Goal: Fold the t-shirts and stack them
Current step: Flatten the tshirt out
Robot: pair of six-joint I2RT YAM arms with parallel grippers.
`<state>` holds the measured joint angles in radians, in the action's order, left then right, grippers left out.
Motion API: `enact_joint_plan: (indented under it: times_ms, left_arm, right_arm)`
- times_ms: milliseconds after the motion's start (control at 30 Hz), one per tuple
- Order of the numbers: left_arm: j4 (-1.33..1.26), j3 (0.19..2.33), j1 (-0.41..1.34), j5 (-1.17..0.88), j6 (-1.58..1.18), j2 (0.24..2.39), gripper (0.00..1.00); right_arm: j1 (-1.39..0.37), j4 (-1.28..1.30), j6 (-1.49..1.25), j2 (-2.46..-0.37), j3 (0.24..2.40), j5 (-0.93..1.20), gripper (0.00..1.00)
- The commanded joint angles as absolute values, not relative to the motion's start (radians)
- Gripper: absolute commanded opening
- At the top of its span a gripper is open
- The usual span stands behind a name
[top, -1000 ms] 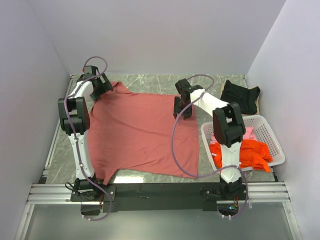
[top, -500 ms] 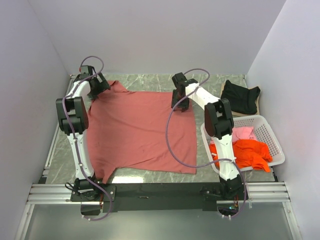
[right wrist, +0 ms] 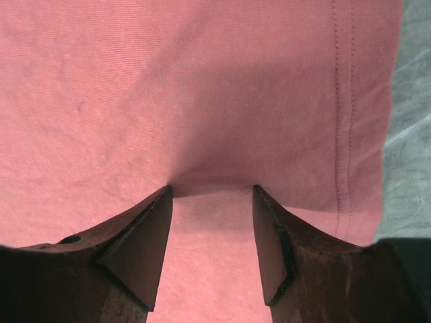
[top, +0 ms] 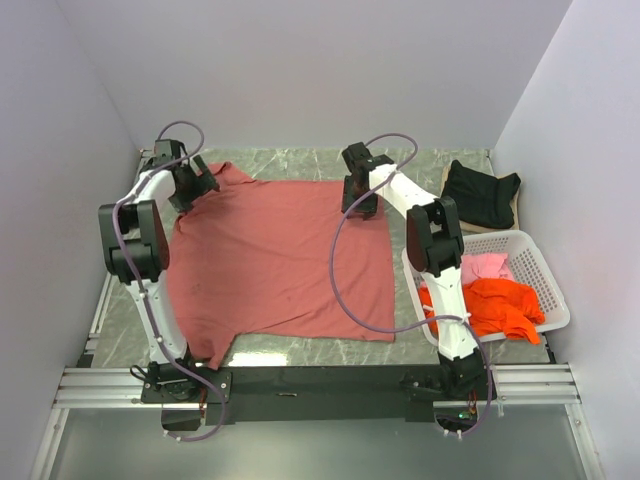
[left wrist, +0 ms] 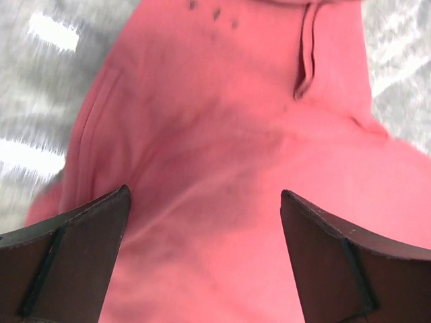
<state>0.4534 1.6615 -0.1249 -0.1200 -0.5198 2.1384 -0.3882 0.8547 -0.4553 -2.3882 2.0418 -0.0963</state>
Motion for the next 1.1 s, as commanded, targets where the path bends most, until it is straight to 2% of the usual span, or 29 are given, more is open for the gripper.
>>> enact_joint_plan:
  times_ms: [0, 267, 433, 667, 1067]
  left_arm:
    - [0.423, 1.582, -0.12, -0.127, -0.528, 2.011, 0.99]
    - [0.433, 1.589, -0.071, -0.106, -0.523, 1.942, 0.99]
    - [0.442, 1.582, -0.037, -0.118, -0.538, 1.956, 0.99]
    - [0.479, 1.575, -0.043, -0.049, -0.538, 1.96, 0.99]
    - [0.483, 1.583, -0.132, -0.11, -0.566, 1.959, 0.99]
  right_arm:
    - [-0.373, 0.796, -0.427, -2.349, 1.977, -0.1, 0.59]
    - [-0.376, 0.792, -0.38, -2.203, 1.869, -0.071, 0.62]
    - [-0.383, 0.824, -0.362, -2.229, 1.845, -0.06, 0.61]
    - [-0.388, 0.897, -0.354, -2.26, 1.821, -0.147, 0.6]
    - [-0.376, 0.907, -0.342, -2.261, 1.776, -0.201, 0.6]
